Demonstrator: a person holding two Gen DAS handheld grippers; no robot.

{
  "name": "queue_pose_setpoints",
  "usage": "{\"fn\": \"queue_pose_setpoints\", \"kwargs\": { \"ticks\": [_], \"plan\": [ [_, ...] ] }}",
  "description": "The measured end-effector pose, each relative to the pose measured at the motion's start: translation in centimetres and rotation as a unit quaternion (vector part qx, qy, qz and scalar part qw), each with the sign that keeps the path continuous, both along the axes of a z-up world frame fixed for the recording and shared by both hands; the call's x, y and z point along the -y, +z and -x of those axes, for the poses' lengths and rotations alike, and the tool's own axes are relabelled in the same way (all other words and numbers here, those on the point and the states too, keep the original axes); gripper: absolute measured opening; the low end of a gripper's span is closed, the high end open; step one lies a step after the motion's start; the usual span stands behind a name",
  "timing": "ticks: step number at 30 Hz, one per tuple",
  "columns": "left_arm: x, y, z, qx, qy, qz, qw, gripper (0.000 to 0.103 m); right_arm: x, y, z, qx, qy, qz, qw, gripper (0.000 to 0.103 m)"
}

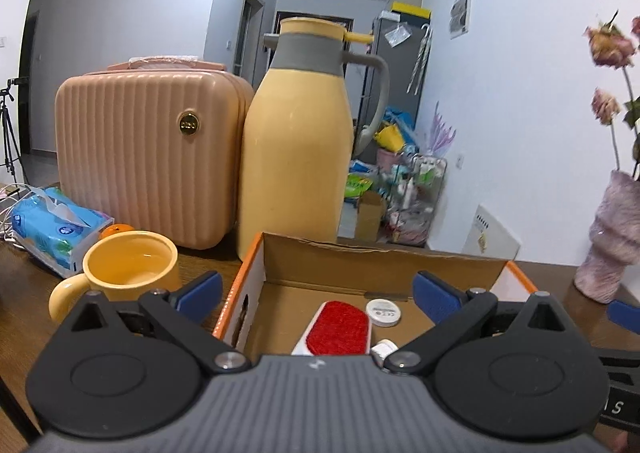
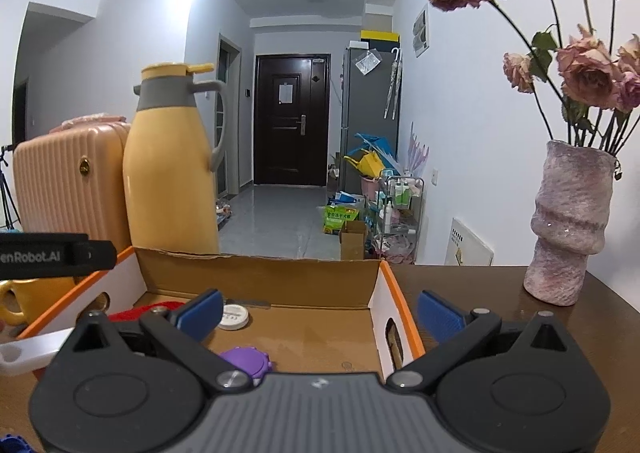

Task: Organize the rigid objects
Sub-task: 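Withdraw both grippers from the box back toward the table items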

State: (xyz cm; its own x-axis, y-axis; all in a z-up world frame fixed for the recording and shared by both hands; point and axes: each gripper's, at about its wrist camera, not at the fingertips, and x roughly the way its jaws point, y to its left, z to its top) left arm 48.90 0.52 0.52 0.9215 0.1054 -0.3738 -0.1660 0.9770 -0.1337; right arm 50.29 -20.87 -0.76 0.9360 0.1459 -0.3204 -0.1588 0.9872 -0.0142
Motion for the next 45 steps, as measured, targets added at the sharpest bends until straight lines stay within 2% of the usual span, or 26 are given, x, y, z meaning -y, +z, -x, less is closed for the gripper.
{"fn": "queue_pose_setpoints", "kwargs": {
  "ticks": [5, 10, 17, 36, 45],
  "plan": [
    [-0.6, 0.0, 2.3, 0.014, -0.005, 0.000, 0.9999, 0.103, 0.8, -0.1, 2.1, 0.017, -0.004, -0.004, 1.000, 0.103],
    [-1.2, -0.4, 4.9, 0.017, -0.010, -0.027, 0.9995, 0.103, 1.4, -0.7, 4.4, 0.019, -0.004, 0.007, 1.000, 0.103],
    [-2.5, -0.7, 8.9, 0.016, -0.022, -0.026, 0.9993, 0.103, 2.6, -1.3, 7.6, 0.016, 0.004, -0.006, 1.000, 0.103],
    [-2.0, -3.1, 15.4, -0.021, -0.048, -0.077, 0.9957, 0.103, 2.2, -4.0, 16.4, -0.002, 0.045, 0.020, 0.999, 0.103],
    [-1.6, -3.6, 17.3, -0.033, -0.057, -0.079, 0.9947, 0.103, 1.8, -4.7, 19.3, -0.018, 0.052, 0.020, 0.998, 0.103]
  ]
}}
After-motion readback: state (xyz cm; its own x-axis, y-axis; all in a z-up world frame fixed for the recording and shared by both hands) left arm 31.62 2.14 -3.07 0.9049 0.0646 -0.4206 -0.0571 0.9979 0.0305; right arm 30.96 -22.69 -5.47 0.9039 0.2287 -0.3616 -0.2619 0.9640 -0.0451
